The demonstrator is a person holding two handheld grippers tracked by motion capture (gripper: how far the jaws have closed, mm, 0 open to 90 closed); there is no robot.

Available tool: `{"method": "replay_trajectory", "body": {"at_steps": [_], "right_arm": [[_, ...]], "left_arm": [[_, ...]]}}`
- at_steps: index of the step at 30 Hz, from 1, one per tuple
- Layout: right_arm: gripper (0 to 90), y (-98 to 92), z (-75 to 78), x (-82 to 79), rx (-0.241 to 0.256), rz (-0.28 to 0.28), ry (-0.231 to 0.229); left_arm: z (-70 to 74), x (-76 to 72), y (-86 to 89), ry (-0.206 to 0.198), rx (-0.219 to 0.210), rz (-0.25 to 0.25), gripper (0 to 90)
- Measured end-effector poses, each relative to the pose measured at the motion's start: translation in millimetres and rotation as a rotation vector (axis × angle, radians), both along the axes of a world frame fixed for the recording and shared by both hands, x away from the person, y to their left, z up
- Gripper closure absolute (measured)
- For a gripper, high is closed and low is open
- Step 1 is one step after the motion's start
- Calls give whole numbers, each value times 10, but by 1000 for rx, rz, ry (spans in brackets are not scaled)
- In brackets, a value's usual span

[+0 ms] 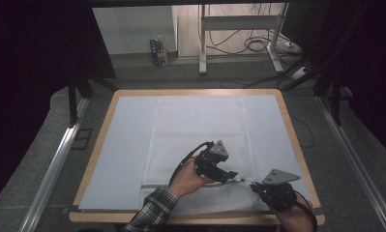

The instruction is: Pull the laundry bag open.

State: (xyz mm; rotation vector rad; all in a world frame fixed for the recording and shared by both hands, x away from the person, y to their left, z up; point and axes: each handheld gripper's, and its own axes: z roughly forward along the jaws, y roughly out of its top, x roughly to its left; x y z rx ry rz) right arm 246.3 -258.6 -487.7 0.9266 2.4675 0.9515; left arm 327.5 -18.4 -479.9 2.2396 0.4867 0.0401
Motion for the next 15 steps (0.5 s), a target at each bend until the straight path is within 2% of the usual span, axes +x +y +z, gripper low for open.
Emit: {"method": "replay_trajectory", "body": {"at_steps": [3, 4, 7, 12, 14, 15], "right_arm": [[846, 2, 0, -2, -4, 1, -2], [846, 4, -3, -2, -6, 2, -2], [846, 5, -3, -2, -7, 4, -2], [846, 14, -8, -5, -17, 6, -2], [846, 15, -8, -6, -18, 7, -4], [846, 16, -7, -8, -19, 9, -6]], "left_arm": [[-7, -18, -1, 23, -5, -15, 452], [-12, -34, -12, 53, -12, -42, 519], [-10, -38, -20, 71, -6, -67, 593], [-20, -47, -85, 119, 0, -118, 660], [-25, -47, -93, 124, 1, -122, 671], [-40, -47, -119, 132, 17, -132, 690]]}}
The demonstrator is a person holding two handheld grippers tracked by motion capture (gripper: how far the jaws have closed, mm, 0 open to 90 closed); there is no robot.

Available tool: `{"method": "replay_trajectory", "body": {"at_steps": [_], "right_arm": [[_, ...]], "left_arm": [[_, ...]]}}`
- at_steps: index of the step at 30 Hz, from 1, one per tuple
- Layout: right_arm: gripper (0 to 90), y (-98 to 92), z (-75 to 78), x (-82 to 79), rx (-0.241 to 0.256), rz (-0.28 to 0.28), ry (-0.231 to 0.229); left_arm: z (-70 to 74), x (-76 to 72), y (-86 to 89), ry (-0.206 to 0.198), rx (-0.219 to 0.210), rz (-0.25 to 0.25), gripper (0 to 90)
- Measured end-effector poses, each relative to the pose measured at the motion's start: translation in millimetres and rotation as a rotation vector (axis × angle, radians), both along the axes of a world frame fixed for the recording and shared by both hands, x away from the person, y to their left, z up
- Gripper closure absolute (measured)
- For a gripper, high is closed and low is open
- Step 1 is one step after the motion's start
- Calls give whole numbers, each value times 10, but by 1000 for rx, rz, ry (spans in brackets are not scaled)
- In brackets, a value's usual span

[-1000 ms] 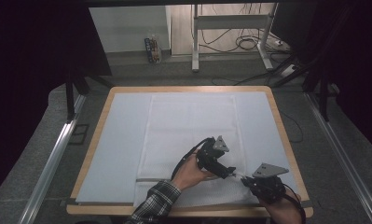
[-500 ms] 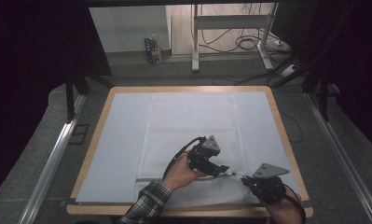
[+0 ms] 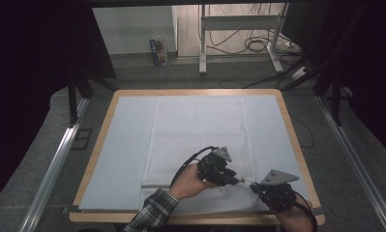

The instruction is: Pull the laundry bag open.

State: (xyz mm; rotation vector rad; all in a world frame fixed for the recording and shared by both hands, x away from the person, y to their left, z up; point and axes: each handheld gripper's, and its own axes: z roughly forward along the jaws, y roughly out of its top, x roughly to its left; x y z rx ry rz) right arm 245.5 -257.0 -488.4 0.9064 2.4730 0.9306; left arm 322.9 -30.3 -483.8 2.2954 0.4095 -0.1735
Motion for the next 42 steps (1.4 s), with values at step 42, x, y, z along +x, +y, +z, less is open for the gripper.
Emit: {"method": "replay_trajectory", "body": {"at_steps": [42], "right_arm": [[839, 53, 4, -36, -57, 28, -47]], "left_arm": [[1, 13, -55, 74, 57, -18, 772]]}}
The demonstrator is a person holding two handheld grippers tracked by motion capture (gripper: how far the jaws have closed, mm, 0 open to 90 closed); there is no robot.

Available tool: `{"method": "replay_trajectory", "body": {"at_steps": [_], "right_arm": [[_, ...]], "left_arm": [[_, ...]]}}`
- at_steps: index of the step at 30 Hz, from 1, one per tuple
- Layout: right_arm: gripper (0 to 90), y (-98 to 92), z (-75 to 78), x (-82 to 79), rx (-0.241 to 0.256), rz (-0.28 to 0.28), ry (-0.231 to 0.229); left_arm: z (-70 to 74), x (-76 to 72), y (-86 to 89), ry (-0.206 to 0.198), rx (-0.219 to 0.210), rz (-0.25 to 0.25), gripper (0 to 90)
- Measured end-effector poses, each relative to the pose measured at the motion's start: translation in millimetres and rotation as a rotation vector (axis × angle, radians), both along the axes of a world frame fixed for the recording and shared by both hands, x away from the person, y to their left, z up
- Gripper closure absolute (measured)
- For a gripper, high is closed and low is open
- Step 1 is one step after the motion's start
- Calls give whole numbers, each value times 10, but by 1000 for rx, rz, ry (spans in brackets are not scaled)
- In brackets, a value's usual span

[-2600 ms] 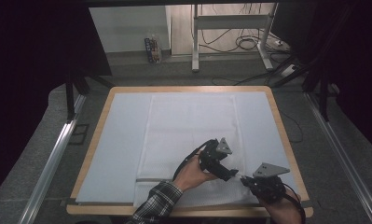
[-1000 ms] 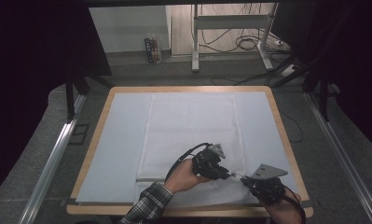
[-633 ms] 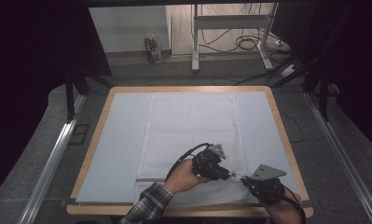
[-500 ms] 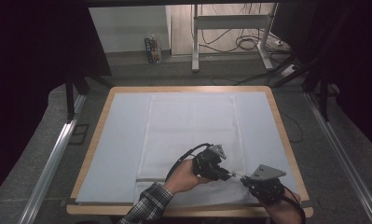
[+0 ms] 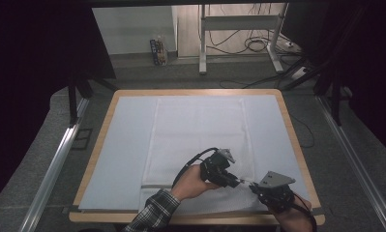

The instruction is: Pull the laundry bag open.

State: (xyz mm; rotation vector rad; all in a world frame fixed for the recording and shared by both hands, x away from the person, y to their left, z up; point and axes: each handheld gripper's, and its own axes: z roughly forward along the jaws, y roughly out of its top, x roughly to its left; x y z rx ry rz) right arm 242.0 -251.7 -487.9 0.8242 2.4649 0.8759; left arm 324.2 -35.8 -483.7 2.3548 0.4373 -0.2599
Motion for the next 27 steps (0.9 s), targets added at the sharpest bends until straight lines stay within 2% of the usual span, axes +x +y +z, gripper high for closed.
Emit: {"method": "replay_trajectory", "body": {"at_steps": [7, 9, 10, 12, 13, 14, 16, 17, 19, 22, 27], "right_arm": [[839, 6, -2, -3, -10, 1, -3], [839, 6, -4, -3, -12, 1, -5], [839, 6, -4, -3, -12, 1, -5], [839, 5, -5, -2, -14, 1, -5], [839, 5, -7, 0, -16, 2, -5], [839, 5, -8, 0, -16, 3, -4], [840, 7, -8, -1, -16, 3, -3], [839, 10, -7, -2, -17, 5, -5], [839, 11, -5, -4, -17, 5, -7], [840, 9, -7, -3, -18, 5, -7], [839, 17, -16, -2, -28, 12, -5]], "left_arm": [[-13, 8, -25, 8, 14, 17, 818], [-19, 6, -43, 18, 23, 14, 820], [-29, -9, -62, 29, 16, 30, 820], [-39, 5, -63, 24, 35, 5, 818], [-55, 4, -71, 53, 13, 15, 812], [-55, 4, -71, 53, 13, 15, 806], [-58, 23, -64, 93, -9, 12, 795], [-49, 50, -49, 92, 10, -6, 789], [-50, 52, -58, 110, -4, 22, 805], [-43, 76, -46, 104, 11, 6, 819], [-44, 91, -54, 132, 2, 21, 759]]}}
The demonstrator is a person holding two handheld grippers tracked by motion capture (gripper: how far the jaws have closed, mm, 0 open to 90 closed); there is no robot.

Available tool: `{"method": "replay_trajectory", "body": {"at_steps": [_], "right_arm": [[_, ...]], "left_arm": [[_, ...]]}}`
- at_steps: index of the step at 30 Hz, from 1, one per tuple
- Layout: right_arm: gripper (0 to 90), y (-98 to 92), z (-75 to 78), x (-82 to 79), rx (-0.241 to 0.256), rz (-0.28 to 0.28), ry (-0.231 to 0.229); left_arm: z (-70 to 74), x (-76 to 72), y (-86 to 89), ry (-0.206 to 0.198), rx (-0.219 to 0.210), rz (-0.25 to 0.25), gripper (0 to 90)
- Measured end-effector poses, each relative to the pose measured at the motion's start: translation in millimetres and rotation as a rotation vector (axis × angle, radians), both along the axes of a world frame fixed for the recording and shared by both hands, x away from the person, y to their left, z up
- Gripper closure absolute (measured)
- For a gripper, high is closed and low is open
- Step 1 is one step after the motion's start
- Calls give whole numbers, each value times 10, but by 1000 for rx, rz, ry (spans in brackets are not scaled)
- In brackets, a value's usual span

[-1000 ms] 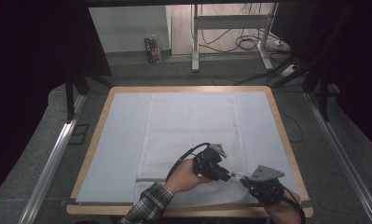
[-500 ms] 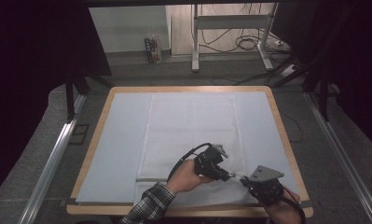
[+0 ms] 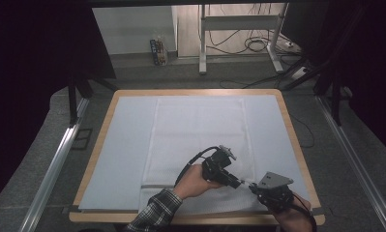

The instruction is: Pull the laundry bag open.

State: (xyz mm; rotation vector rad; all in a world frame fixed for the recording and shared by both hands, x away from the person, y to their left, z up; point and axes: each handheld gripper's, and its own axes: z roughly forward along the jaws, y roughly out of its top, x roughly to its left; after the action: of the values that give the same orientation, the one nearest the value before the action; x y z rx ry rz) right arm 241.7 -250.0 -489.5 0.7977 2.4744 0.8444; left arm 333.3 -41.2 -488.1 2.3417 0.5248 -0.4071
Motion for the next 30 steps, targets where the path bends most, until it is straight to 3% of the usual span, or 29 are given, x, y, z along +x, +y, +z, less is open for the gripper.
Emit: {"method": "replay_trajectory", "body": {"at_steps": [2, 4, 6, 11, 12, 14, 15, 18, 19, 21, 22, 23, 24, 26, 30], "right_arm": [[839, -1, 1, 0, 0, -1, -1], [838, -1, 1, -1, -1, -1, -1], [838, 0, 1, -1, -1, 0, -2], [838, 0, -3, 0, -5, 1, -3], [837, -1, 0, 0, -3, 0, -3], [837, -2, 0, -1, -2, 0, -3], [837, -2, 0, -1, -2, 0, -3], [847, -7, -1, 5, 3, 0, 2], [848, -10, -2, 7, 6, 1, 4], [849, -11, -4, 10, 9, 2, 9], [838, -16, -5, 14, 13, 2, 13], [838, -16, -5, 14, 13, 2, 13], [798, -30, 0, 22, 34, -1, 22], [777, -43, 4, 28, 47, -2, 26], [609, -96, 22, 59, 86, -27, 33]], "left_arm": [[-5, -10, -11, 11, -10, 19, 775], [0, 16, -1, 4, 11, 5, 807], [-5, 2, -16, 14, 2, 31, 815], [-16, -6, -29, 9, 16, 32, 839], [-17, -1, -23, -10, 36, 8, 850], [-17, -10, -29, -10, 42, 7, 860], [-27, -31, -45, -6, 29, 24, 860], [-30, -49, -44, -36, 28, 23, 876], [-22, -35, -29, -49, 40, 1, 876], [-25, -40, -30, -52, 32, 6, 877], [-30, -59, -40, -47, 15, 29, 876], [-21, -46, -20, -64, 27, 3, 876], [-10, -52, -1, -83, 22, -1, 876], [-6, -64, 5, -81, 4, 17, 876], [19, -52, 88, -106, -25, -1, 875]]}}
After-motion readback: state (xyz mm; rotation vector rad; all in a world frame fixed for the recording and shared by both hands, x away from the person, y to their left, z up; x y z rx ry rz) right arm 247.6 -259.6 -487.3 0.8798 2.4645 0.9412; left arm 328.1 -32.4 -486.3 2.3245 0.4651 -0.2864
